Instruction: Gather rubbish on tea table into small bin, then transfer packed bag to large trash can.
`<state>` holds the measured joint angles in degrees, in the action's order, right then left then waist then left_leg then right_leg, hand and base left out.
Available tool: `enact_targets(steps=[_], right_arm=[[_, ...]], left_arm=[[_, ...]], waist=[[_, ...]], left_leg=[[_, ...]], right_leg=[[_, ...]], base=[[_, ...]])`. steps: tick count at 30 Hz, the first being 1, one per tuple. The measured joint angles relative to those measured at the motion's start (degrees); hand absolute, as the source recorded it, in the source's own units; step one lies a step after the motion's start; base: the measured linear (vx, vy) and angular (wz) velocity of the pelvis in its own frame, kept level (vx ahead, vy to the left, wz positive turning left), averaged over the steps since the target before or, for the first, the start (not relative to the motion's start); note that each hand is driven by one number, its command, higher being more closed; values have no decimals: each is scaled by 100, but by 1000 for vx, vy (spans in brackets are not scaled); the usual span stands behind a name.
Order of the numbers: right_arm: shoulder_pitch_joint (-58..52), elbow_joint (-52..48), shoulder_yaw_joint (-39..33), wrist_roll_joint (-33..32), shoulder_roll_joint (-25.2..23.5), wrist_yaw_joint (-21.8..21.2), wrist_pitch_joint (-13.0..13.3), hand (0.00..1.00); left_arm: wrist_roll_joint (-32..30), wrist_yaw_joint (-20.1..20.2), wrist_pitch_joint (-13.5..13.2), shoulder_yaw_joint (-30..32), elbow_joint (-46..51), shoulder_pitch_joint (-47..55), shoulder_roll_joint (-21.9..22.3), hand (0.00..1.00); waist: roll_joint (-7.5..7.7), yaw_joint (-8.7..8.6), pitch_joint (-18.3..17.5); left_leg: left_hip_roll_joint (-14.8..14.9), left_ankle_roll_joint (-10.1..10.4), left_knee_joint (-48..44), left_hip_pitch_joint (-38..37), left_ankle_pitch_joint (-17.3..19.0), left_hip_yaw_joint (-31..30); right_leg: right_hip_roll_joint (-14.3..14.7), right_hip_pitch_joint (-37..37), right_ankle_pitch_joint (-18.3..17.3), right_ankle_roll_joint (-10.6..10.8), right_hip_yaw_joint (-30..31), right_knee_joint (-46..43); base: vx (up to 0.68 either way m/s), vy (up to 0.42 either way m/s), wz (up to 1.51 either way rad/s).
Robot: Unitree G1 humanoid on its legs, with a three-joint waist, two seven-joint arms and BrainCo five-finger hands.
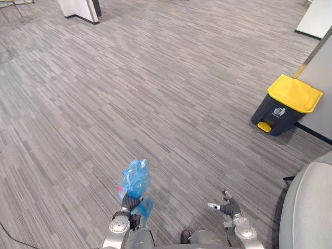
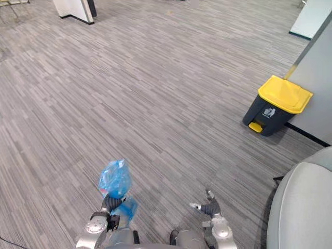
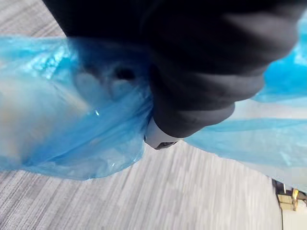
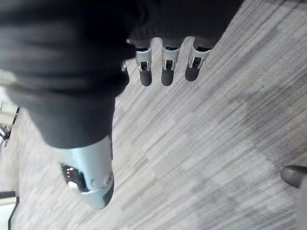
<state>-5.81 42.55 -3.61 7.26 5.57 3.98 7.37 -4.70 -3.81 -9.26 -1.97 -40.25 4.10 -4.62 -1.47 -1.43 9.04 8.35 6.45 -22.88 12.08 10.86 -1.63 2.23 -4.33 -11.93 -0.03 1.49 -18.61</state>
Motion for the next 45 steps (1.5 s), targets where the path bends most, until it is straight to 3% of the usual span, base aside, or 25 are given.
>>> enact_targets(steps=[1,3,7,9,11,12,16,17,19,20,21,22,25,27,29,31,33,34,36,38,39,40,41,44,45], right_arm=[[-13,30,-3,1,0,-1,-8,0],[-228,104,-1,1,-194,-40,-40,0],[-167,113,4,-2,-277,-41,-113,0],[-30,168,17,-2,-285,-43,-125,0],[92,173,32,-1,-289,-48,-125,0],[163,216,34,4,-285,-47,-124,0],[468,391,187,13,-206,-42,-128,0],[501,391,195,25,-182,-37,-129,0],[370,375,202,80,-161,-37,-119,0],[318,415,192,84,-61,-35,-130,0],[311,403,173,84,-13,-34,-147,0],[304,401,162,82,-6,-34,-147,0],[315,407,180,60,4,-40,-163,0],[236,408,182,35,-17,-25,-163,0],[344,388,178,2,0,-13,-153,0],[434,394,126,3,12,12,-155,0],[492,412,111,6,9,47,-159,0],[535,456,109,10,-4,94,-159,0],[569,519,108,11,16,103,-159,0],[542,592,120,14,34,104,-172,0],[536,592,122,21,33,103,-173,0],[526,591,116,33,9,102,-172,0],[525,591,110,42,5,100,-172,0],[477,591,136,166,-96,75,-175,0],[468,591,150,190,-115,73,-175,0]], left_arm=[[0,1,0,-7,-19,0,0,100],[-4,5,6,-18,-91,22,-76,100],[-3,10,8,-16,-84,133,-137,100],[6,6,12,-11,-66,236,-184,100],[12,0,28,-5,-66,318,-290,100],[22,-1,33,-6,-66,332,-305,100],[69,-9,59,39,-69,253,-485,100],[69,-8,77,33,-75,209,-490,100],[68,-4,67,23,-78,204,-607,100],[65,-11,84,38,-160,149,-509,100],[65,-1,86,28,-178,141,-461,100],[65,1,82,30,-178,129,-451,100],[64,13,97,34,-183,62,-384,100],[66,25,101,36,-175,207,-255,100],[67,80,104,31,-74,257,-198,100],[68,111,102,43,15,220,-183,100],[69,112,99,53,43,189,-169,100],[72,112,94,113,44,166,-115,100],[80,109,79,177,43,146,-51,100],[145,106,63,234,40,152,-4,100],[171,106,62,243,43,157,-4,100],[180,104,63,260,41,125,-13,100],[181,102,65,252,39,119,-6,100],[182,78,121,206,37,153,-92,100],[183,52,136,203,35,187,-140,100]], waist=[[-14,16,-2],[223,58,-122],[388,59,-153],[450,88,-134],[457,62,-138],[374,63,-112],[263,-73,-44],[193,-113,0],[378,-113,-34],[306,-108,-15],[179,-121,-64],[155,-159,-64],[-5,-144,53],[50,-28,111],[133,24,140],[150,163,166],[202,250,208],[237,241,233],[212,263,242],[165,381,211],[188,412,196],[335,408,166],[366,401,153],[411,344,166],[408,331,169]], left_leg=[[-13,-24,-11,-15,-145,3],[-247,-187,56,-149,-60,358],[-514,-481,137,-328,204,1014],[-592,-559,421,-699,184,1447],[-610,-598,778,-1168,182,1819],[-555,-601,986,-1362,170,1973],[-184,-435,1326,-1674,151,2245],[-27,-352,1424,-1822,144,2303],[-133,-89,1575,-2195,199,2341],[-56,116,1616,-2383,336,2318],[66,224,1567,-2397,284,2313],[86,268,1420,-2358,260,2264],[759,520,-1183,-1245,170,1854],[1000,322,-2985,-763,289,1684],[877,131,-3178,-277,398,1704],[704,-66,-2622,206,511,1664],[405,-110,-1562,446,515,1562],[86,-64,-348,518,398,1461],[-52,-86,355,530,158,1385],[-149,-359,656,427,-566,1294],[-195,-470,576,420,-658,1303],[-425,-705,363,385,-459,1385],[-515,-748,366,324,-354,1442],[-925,-1027,438,-405,38,1602],[-961,-1080,418,-559,119,1596]], right_leg=[[2,-2,-46,49,57,-67],[-265,-125,-248,281,428,-315],[-578,-467,-405,521,865,-744],[-809,-689,-371,582,529,-1192],[-1192,-810,-317,531,-673,-1525],[-1257,-831,-353,457,-1231,-1516],[-1145,-1282,-496,281,-2467,-1509],[-1035,-1473,-378,131,-2726,-1319],[-967,-1495,625,-162,-2683,-448],[-961,-1481,710,-445,-2657,-733],[-906,-1521,436,-408,-2680,-908],[-879,-1515,285,-438,-2677,-912],[-439,-1035,211,-520,-2621,-333],[-106,-164,217,-582,-2336,236],[-26,219,204,-603,-2049,569],[31,397,232,-586,-1746,780],[12,631,244,-533,-1490,976],[-59,850,233,-391,-1278,1185],[-81,968,189,-276,-1136,1280],[-134,1139,-63,33,-819,1262],[-186,1165,-165,107,-737,1191],[-488,1063,-515,341,-634,659],[-624,868,-624,495,-610,167],[-1272,-256,-484,910,-600,-3053],[-1342,-400,-505,863,-628,-3486]], base=[[118,299,-78],[128,221,-53],[111,209,-74],[126,128,-93],[169,65,-86],[172,28,-76],[218,-71,-48],[291,-124,-34],[341,-144,-25],[384,-175,-9],[382,-193,-2],[442,-296,-9],[369,-258,-23],[377,-173,-69],[334,-105,-79],[278,-6,-87],[314,80,-72],[342,114,-62],[343,174,-58],[450,302,-74],[443,283,-57],[368,215,-28],[546,325,-16],[471,229,1],[490,144,15]])
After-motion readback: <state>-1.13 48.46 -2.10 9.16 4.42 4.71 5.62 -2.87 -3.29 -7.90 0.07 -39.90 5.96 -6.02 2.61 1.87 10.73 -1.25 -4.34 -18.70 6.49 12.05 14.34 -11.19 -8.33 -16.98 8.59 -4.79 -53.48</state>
